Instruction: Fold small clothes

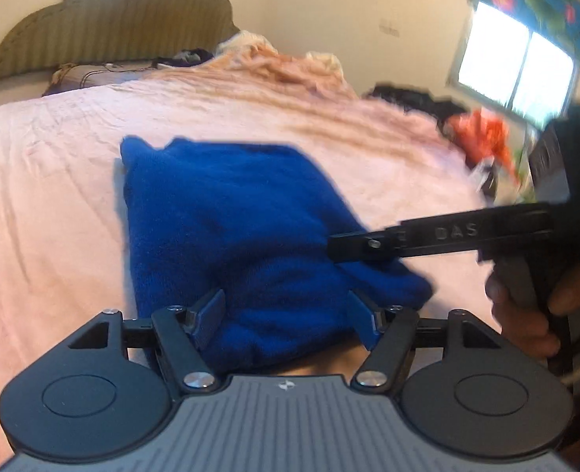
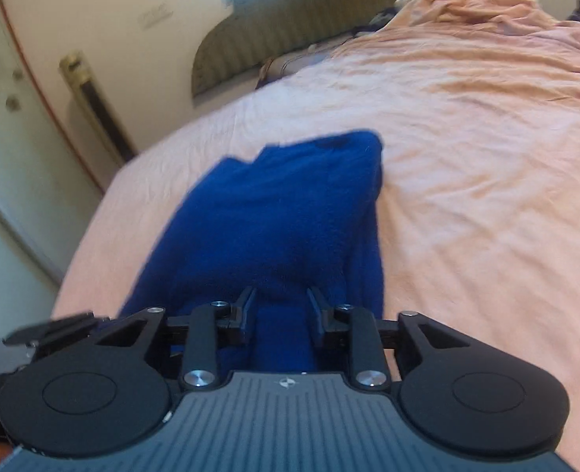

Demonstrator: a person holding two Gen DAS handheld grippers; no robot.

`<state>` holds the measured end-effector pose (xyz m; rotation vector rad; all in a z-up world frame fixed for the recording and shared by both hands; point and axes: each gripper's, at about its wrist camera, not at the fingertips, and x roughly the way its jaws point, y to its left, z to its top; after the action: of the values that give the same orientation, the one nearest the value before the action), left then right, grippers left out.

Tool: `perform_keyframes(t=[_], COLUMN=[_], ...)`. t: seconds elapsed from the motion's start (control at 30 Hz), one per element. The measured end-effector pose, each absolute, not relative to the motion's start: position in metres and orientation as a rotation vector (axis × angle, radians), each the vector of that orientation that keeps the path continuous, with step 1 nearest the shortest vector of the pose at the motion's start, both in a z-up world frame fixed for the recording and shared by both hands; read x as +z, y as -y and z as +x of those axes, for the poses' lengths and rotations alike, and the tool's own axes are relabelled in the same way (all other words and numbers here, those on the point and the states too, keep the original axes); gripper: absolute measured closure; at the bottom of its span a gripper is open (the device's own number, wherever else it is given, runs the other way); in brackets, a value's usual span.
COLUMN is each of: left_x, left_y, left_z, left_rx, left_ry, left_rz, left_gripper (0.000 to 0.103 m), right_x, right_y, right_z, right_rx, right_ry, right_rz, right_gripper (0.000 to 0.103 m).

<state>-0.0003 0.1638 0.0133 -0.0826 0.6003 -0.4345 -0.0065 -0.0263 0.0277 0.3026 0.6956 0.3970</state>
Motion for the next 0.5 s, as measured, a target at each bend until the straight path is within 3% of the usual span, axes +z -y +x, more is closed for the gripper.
perform_keyframes(t=[0.03, 0.07, 0.1, 0.13, 0.3, 0.33, 0.37, 0.43, 0.5], left_x=[0.02, 0.023, 0.025, 0.024, 0.0, -0.004, -0.004, -0.005, -0.008], left_y=[-0.167, -0.17, -0.173, -0.176, -0.177, -0.176, -0.174, -0.169, -0.163], left_z=[-0.01, -0.02, -0.031, -0.04, -0.04, -0.037, -0.033, -0.029, -0.027], left_rx=[-0.421, -0.392, -0.354, -0.309, -0.157, -0.126, -0.119, -0.122, -0.129], left_ry=[-0.579, -0.56, -0.544, -0.536, -0.635, -0.647, -0.64, -0.656, -0.669], left_rz=[-0.076, -0.053, -0.036, -0.037, -0.02, -0.018, -0.007, 0.023, 0.067], left_gripper=[0.033, 0.03, 0.02, 0.015, 0.015, 0.013, 0.011, 0.0, 0.0], right_x=[0.036, 0.042, 0.044, 0.042, 0.001, -0.004, -0.007, -0.014, -0.018], right_y=[0.029, 0.03, 0.029, 0.028, 0.014, 0.01, 0.001, -0.009, -0.014], right_z=[-0.025, -0.044, -0.06, -0.072, -0.077, -0.078, -0.076, -0.073, -0.072], right_rx=[0.384, 0.37, 0.339, 0.303, 0.158, 0.15, 0.143, 0.114, 0.082], right_ry=[-0.646, -0.596, -0.569, -0.563, -0.721, -0.716, -0.69, -0.704, -0.69], right_rz=[0.299, 0.281, 0.254, 0.22, 0.105, 0.075, 0.027, -0.017, 0.003], right_gripper=[0.057, 0.042, 0.025, 0.019, 0.016, 0.011, 0.0, 0.0, 0.0])
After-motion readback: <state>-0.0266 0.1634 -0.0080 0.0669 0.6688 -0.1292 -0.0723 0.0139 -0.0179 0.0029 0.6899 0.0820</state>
